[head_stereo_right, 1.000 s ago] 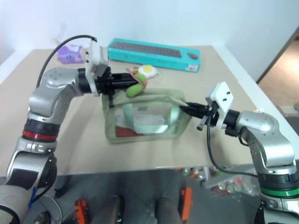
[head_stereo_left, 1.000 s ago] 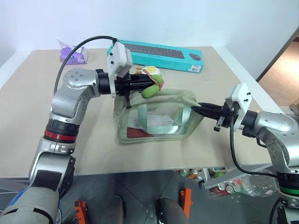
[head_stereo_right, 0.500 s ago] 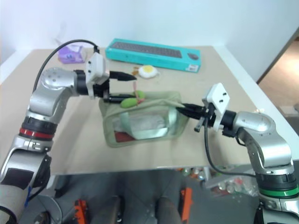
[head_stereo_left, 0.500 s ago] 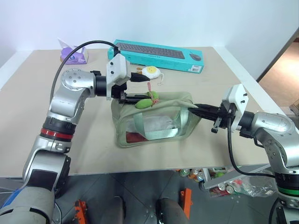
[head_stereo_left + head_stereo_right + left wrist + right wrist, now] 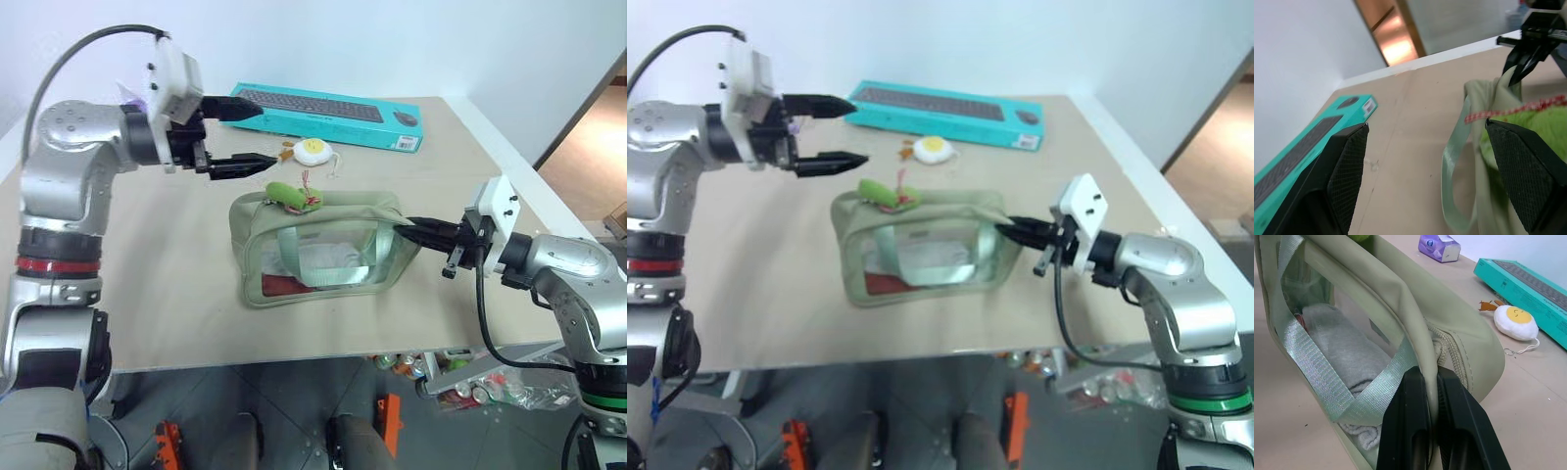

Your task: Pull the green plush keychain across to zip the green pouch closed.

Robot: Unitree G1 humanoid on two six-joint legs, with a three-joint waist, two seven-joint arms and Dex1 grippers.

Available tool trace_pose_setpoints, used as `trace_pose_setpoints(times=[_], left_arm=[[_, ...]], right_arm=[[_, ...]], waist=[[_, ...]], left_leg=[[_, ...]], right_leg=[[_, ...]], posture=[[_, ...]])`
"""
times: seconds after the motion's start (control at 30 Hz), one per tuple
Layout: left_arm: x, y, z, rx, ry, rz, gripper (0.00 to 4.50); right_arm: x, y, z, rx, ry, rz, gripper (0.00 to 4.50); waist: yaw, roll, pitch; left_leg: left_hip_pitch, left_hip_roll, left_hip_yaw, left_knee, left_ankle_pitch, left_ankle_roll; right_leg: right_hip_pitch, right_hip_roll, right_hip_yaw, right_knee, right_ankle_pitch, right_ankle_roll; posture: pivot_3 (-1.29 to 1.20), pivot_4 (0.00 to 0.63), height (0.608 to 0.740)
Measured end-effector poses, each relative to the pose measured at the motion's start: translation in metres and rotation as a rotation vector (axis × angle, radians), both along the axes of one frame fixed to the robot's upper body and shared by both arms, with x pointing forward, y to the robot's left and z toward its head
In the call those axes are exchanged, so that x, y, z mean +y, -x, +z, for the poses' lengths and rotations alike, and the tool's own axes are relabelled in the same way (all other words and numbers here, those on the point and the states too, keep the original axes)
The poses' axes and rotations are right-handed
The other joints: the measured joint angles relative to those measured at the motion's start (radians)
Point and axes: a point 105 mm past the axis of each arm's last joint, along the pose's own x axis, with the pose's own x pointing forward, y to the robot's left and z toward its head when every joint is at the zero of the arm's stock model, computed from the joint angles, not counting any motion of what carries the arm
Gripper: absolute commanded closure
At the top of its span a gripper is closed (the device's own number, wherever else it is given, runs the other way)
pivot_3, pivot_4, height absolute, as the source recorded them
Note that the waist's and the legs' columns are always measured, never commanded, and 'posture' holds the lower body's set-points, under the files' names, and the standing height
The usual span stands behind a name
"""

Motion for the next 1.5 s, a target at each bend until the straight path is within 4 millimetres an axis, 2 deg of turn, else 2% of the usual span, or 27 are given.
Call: trace_pose_setpoints(times=[0.17,0.23,0.33,0.5,0.57,0.73,0.87,0.97,1.27,1.47,1.5], left_arm=[[0.022,0.014,-0.026,0.112,0.044,0.083,0.55],[0.028,0.031,-0.050,0.200,0.057,0.096,0.55],[0.024,0.057,-0.086,0.342,0.078,0.083,0.55],[0.023,0.079,-0.082,0.353,0.147,0.110,0.55],[0.023,0.082,-0.086,0.364,0.159,0.135,0.55],[0.023,0.075,-0.088,0.353,0.211,0.191,0.55],[0.013,0.070,-0.097,0.319,0.227,0.224,0.55],[0.008,0.068,-0.102,0.311,0.231,0.230,1.40],[-0.003,0.067,-0.105,0.292,0.224,0.201,4.43],[-0.004,0.067,-0.106,0.274,0.205,0.189,4.49],[-0.004,0.067,-0.106,0.269,0.199,0.188,4.50]], right_arm=[[0.003,-0.001,0.000,-0.002,-0.003,0.020,4.50],[0.002,-0.002,0.000,0.000,-0.007,0.020,4.50],[0.002,-0.004,0.000,0.003,-0.010,0.021,4.50],[0.005,-0.006,-0.001,0.003,-0.002,0.033,4.50],[0.005,-0.008,-0.001,0.003,-0.006,0.034,4.50],[0.007,-0.010,0.000,0.001,-0.007,0.036,4.50],[0.007,-0.011,0.000,-0.001,-0.007,0.035,4.50],[0.007,-0.011,0.000,-0.001,-0.008,0.035,4.50],[0.007,-0.011,0.000,-0.002,-0.007,0.032,4.50],[0.007,-0.008,-0.001,0.021,-0.023,0.034,4.50],[0.006,-0.007,-0.001,0.030,-0.030,0.037,4.13]], waist=[[-0.002,0.000,0.000],[-0.005,0.000,0.000],[-0.004,-0.001,0.000],[0.002,-0.002,0.000],[0.002,-0.002,0.000],[0.002,-0.002,0.000],[0.002,-0.003,0.000],[0.002,-0.003,0.000],[0.002,-0.003,0.000],[0.002,-0.003,0.000],[0.002,-0.003,0.000]], left_leg=[[0.000,0.001,0.001,0.000,0.000,0.000],[0.002,0.002,0.002,0.000,-0.001,-0.002],[0.001,0.002,0.002,0.000,-0.001,-0.002],[0.002,0.003,0.002,0.002,-0.001,-0.003],[0.003,0.004,0.003,0.002,-0.001,-0.003],[0.003,0.005,0.004,0.001,-0.001,-0.003],[0.002,0.005,0.005,0.001,-0.002,-0.003],[0.002,0.005,0.005,0.001,-0.002,-0.003],[0.002,0.005,0.006,0.001,-0.002,-0.003],[0.002,0.005,0.006,0.001,-0.002,-0.003],[0.002,0.005,0.006,0.001,-0.002,-0.003]], right_leg=[[0.000,0.000,0.001,0.000,-0.001,-0.003],[0.000,0.000,0.002,0.000,-0.002,-0.003],[0.000,0.000,0.002,0.000,-0.002,-0.004],[0.001,0.001,0.001,0.000,-0.002,-0.005],[0.001,0.001,0.001,0.000,-0.002,-0.006],[0.001,0.002,0.002,0.000,-0.002,-0.006],[0.000,0.002,0.003,0.000,-0.002,-0.006],[0.000,0.003,0.004,0.000,-0.002,-0.006],[0.000,0.003,0.004,0.000,-0.002,-0.006],[0.000,0.003,0.004,0.000,-0.002,-0.006],[0.000,0.003,0.004,0.000,-0.002,-0.006]], posture=[[0.00,0.150,0.740],[0.00,0.150,0.740],[0.00,0.150,0.740],[0.00,0.150,0.740],[0.00,0.150,0.740],[0.00,0.150,0.740],[0.00,0.150,0.740],[0.00,0.150,0.740],[0.00,0.150,0.740],[0.00,0.150,0.740],[0.00,0.150,0.740]])
